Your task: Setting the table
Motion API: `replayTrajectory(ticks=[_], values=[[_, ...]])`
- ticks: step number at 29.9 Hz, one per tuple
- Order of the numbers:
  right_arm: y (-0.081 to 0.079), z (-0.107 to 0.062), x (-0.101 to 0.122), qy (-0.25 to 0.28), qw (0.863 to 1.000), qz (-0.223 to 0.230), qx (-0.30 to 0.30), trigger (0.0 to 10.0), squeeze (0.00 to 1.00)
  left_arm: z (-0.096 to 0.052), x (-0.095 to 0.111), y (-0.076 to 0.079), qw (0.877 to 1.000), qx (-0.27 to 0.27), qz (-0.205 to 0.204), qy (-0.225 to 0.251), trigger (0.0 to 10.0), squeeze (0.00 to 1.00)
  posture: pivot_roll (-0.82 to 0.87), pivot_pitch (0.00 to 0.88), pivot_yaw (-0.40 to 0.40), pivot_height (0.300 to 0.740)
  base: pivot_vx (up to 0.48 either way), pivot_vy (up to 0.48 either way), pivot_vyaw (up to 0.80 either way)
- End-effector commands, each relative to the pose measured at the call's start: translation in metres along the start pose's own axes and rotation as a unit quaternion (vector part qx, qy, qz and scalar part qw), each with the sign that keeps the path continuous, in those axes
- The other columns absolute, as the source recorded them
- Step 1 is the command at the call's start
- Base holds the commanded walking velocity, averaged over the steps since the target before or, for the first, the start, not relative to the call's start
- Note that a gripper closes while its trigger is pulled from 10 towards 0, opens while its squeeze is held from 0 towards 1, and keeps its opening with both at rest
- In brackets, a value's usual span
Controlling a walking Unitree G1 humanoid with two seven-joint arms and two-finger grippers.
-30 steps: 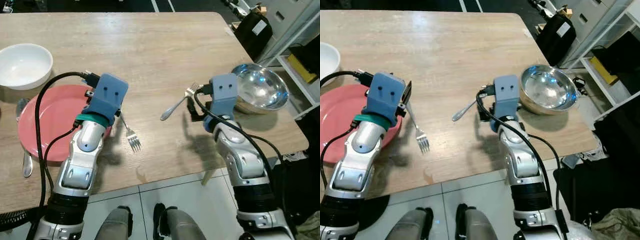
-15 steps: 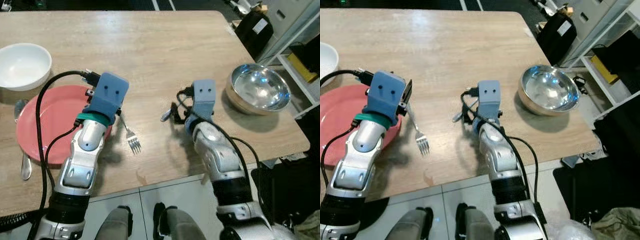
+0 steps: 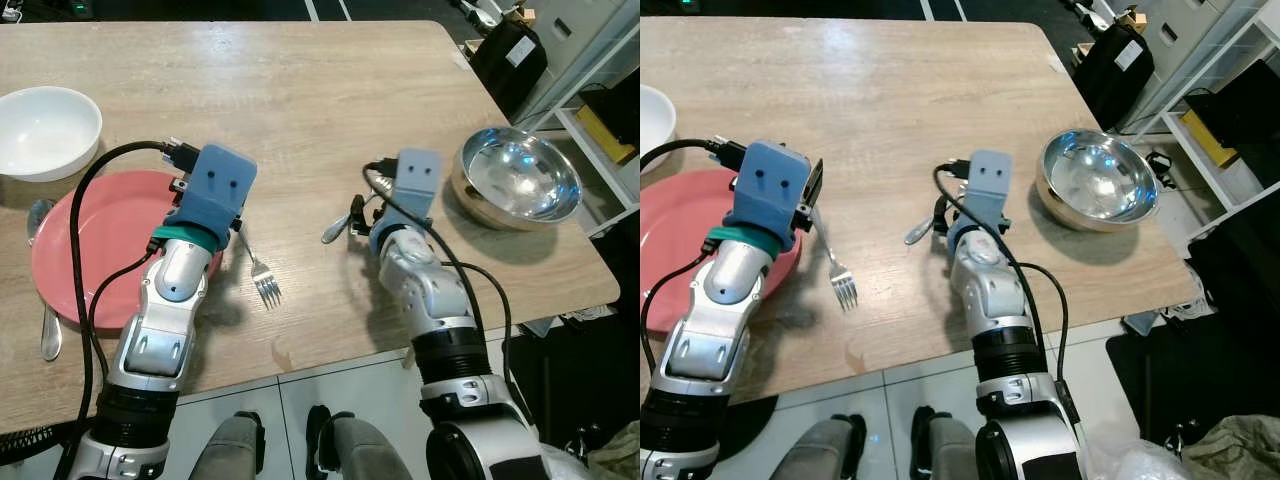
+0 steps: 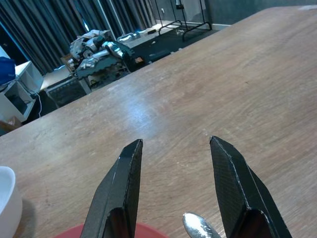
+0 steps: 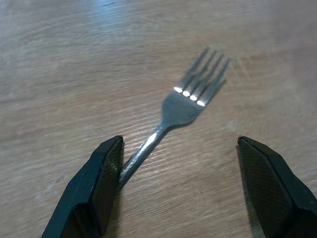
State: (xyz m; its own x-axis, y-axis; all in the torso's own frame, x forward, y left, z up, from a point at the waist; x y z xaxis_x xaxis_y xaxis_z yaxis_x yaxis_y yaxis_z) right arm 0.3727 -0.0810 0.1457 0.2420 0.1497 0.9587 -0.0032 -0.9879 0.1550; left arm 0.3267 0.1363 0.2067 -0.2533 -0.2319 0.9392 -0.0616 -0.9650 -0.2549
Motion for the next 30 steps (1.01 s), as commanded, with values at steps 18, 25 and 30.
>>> replayTrajectory(ticks=[18, 25, 30], values=[[0.024, -0.004, -0.054, -0.119, 0.987, 0.074, 0.083, 10.0, 0.0, -0.001, -0.004, 0.006, 1.0, -0.006, -0.006, -0.011, 10.0, 0.0, 0.1, 0.138, -0.088, 0.74, 0.0, 0.0, 0.0], [0.024, -0.006, -0.045, -0.086, 0.983, 0.021, 0.161, 10.0, 0.0, 0.0, -0.004, 0.007, 1.0, -0.008, -0.007, -0.011, 10.0, 0.0, 0.09, 0.135, -0.088, 0.74, 0.0, 0.0, 0.0], [0.032, -0.007, -0.045, -0.074, 0.986, -0.021, 0.145, 10.0, 0.0, 0.0, -0.005, 0.006, 1.0, -0.006, -0.008, -0.011, 10.0, 0.0, 0.09, 0.132, -0.092, 0.74, 0.0, 0.0, 0.0]])
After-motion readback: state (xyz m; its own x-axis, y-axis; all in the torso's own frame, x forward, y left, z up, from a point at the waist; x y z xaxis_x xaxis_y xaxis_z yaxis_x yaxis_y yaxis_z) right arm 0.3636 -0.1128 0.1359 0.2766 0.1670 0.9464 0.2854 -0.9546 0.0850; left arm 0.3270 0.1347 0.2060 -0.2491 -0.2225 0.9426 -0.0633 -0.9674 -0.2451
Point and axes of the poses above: a point about 5 cm out from each wrist's last joint towards the gripper, its own z axis pointing out of the wrist towards the gripper, its own x axis along the axis of the wrist's last joint, y = z × x, the point moved 2 cm from there along z, pointing out of the wrist towards the gripper, and after that the axes turned 11 degrees about -z, right-handed, at the moved point
